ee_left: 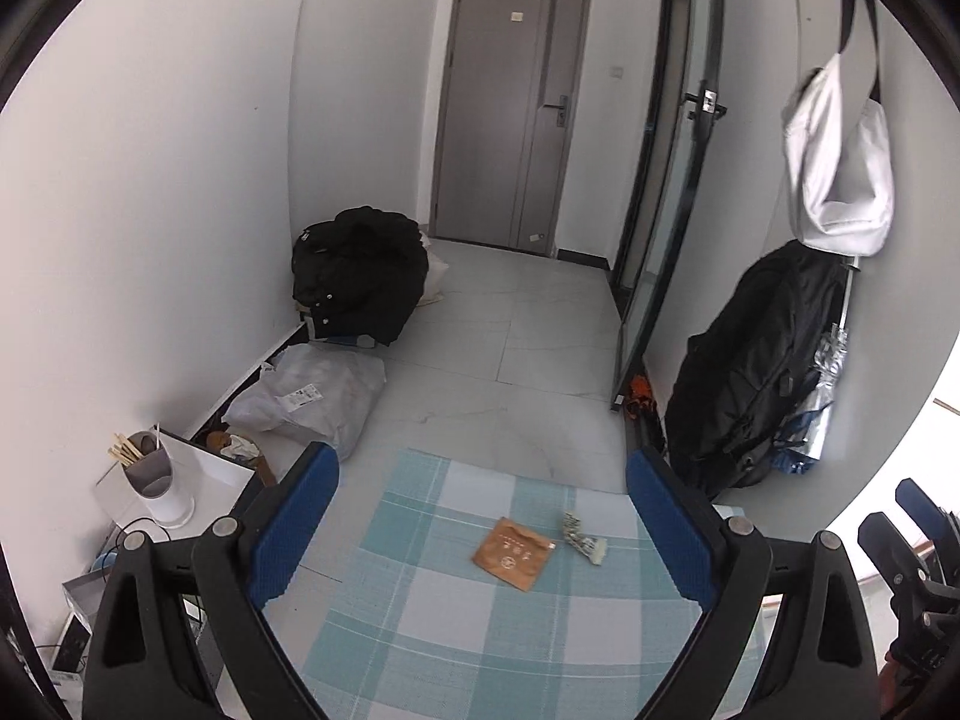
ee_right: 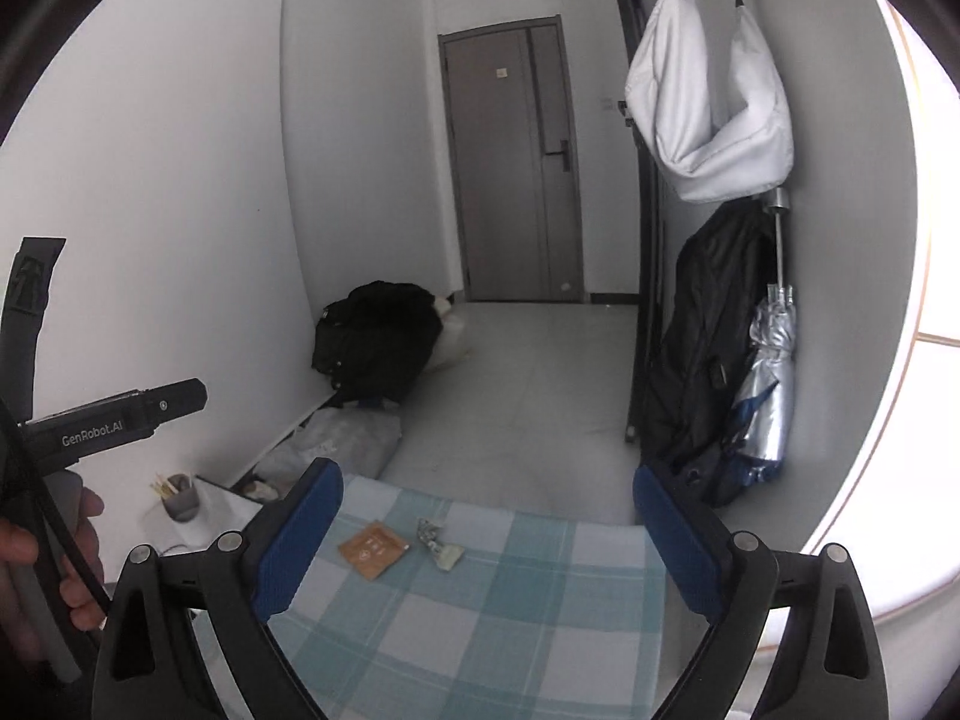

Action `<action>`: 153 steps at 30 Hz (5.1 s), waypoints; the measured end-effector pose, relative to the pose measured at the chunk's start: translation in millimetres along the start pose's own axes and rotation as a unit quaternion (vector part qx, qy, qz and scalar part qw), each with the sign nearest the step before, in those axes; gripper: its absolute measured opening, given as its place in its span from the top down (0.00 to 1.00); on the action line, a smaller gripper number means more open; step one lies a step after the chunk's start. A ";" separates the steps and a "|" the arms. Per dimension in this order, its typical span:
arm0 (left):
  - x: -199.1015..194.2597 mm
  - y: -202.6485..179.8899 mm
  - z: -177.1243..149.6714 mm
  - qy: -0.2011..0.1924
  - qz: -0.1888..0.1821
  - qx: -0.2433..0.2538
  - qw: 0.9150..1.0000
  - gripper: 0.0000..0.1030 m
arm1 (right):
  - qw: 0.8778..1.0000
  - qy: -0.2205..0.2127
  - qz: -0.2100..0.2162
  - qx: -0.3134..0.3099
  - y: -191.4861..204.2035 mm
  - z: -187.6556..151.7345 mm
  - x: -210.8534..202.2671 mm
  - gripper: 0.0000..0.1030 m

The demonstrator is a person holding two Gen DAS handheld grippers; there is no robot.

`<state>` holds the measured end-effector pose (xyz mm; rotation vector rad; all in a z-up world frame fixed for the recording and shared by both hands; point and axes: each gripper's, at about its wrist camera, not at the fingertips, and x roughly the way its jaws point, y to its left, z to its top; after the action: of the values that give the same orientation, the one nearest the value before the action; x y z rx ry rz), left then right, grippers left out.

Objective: Collect trash

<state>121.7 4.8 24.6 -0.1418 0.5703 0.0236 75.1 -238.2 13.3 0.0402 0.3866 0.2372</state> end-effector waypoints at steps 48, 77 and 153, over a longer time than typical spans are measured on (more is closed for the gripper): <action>146.1 55.7 -19.2 0.238 0.037 -0.034 0.970 0.08 | 0.945 0.295 0.129 -0.058 45.4 -96.1 257.8 0.79; 138.1 40.8 -35.2 0.267 0.000 0.005 0.964 0.08 | 0.955 0.266 0.123 -0.031 13.0 -84.2 165.0 0.88; 178.0 -61.3 -97.9 0.378 -0.041 0.182 0.907 1.00 | 0.961 0.235 0.096 0.106 -37.8 -126.9 47.1 0.88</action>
<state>222.8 -72.7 -145.1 0.2063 1.3340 -0.2299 77.8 -264.6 -124.7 0.2351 0.8845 0.3981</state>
